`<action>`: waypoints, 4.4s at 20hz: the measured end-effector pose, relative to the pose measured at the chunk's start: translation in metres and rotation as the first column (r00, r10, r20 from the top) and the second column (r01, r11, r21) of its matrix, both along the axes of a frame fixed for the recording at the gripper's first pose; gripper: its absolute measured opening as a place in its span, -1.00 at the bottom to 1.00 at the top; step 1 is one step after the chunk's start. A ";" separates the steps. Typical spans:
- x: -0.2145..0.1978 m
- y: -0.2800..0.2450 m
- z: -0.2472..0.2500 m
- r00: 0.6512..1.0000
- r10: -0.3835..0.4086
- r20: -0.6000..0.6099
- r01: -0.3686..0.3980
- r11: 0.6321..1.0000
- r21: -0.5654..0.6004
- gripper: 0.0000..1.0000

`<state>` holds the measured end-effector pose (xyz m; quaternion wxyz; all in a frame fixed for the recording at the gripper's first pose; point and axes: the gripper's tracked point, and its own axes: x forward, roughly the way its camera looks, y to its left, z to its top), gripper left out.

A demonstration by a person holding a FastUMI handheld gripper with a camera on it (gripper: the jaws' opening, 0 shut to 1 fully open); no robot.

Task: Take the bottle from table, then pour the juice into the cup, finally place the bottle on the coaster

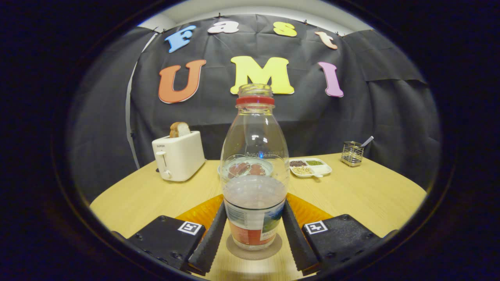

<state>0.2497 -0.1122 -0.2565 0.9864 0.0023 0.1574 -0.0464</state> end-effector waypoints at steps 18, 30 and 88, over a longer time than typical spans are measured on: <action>-0.007 0.001 0.012 1.000 0.020 -0.017 -0.021 0.998 -0.052 1.00; -0.071 0.020 0.162 0.980 0.011 0.200 -0.019 0.999 0.037 1.00; -0.298 0.042 0.296 0.945 -0.018 0.327 0.024 1.000 -0.014 0.99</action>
